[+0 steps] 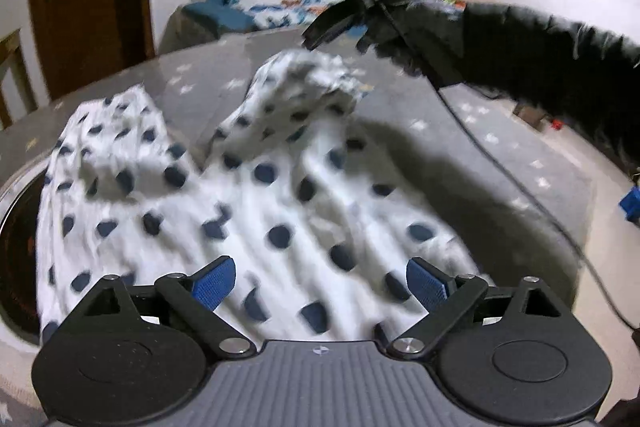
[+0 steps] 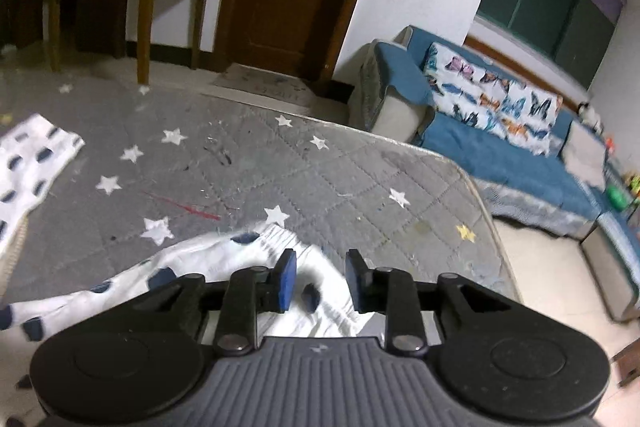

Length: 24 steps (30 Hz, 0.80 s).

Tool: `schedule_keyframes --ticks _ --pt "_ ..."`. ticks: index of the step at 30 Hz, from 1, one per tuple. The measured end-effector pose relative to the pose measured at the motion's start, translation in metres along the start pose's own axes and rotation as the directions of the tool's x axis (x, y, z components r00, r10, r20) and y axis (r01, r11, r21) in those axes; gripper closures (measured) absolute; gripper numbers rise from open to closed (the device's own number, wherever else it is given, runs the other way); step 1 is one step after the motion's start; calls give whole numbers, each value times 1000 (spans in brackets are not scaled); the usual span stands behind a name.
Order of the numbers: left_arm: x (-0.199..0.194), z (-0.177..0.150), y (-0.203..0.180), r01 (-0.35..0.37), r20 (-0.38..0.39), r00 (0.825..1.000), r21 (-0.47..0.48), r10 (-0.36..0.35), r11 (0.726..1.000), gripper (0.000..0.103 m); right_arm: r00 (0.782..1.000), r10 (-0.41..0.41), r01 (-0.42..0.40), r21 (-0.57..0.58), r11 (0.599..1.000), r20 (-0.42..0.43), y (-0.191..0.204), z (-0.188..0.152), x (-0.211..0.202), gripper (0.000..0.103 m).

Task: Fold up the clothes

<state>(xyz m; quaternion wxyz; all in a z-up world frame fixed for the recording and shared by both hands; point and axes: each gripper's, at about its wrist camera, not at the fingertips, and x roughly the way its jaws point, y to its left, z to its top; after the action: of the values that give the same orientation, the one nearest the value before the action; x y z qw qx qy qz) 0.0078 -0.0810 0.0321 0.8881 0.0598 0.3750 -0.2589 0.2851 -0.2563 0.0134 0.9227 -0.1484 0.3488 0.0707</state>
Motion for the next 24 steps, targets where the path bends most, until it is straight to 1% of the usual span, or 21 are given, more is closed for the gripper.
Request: schedule_keyframes --ticks 4,6,7,10,12,14,15,17,18,19,20,21,22,24 --pt "0 7 -20 83 30 996 43 -85 996 17 999 27 -26 50 998 -29 -17 -7 -11 76" --pt "3 9 -36 120 26 992 76 -122 990 18 998 29 -25 79 997 -51 -23 -14 -9 76" --pt "7 9 -43 134 20 990 94 -136 987 19 998 31 -26 95 995 -60 -26 -18 -8 76" --pt "21 8 -62 158 -12 987 139 -158 978 23 996 36 -26 130 991 -78 -31 -25 -3 76" --pt "31 7 -68 153 -36 988 155 -150 976 26 996 38 -27 144 989 -80 -32 -28 1 76" --pt "40 6 -72 145 -59 989 166 -137 975 32 996 40 -27 157 987 -81 -32 -30 5 76" --pt "44 5 -71 141 -70 989 166 -131 976 39 996 41 -27 164 986 -82 -32 -31 7 76" --pt "46 5 -70 128 -58 991 178 -120 976 44 996 43 -28 177 984 -84 -32 -33 12 76" --pt "48 6 -70 125 -56 992 181 -117 975 49 995 44 -28 184 983 -84 -32 -34 14 80" --pt "48 7 -68 128 -54 991 178 -120 976 65 995 45 -28 191 981 -85 -33 -35 16 84" --pt "49 8 -66 131 -52 991 174 -124 976 74 995 46 -28 197 980 -86 -33 -36 18 94" --pt "49 10 -62 165 -59 986 153 -157 974 85 996 39 -22 195 980 -86 -32 -36 20 94" --pt "49 11 -57 201 -66 979 131 -194 971 89 997 14 0 173 985 -82 -30 -35 20 95" --pt "46 10 -50 298 -71 954 86 -293 951 90 997 -33 42 130 991 -72 -26 -34 21 97"
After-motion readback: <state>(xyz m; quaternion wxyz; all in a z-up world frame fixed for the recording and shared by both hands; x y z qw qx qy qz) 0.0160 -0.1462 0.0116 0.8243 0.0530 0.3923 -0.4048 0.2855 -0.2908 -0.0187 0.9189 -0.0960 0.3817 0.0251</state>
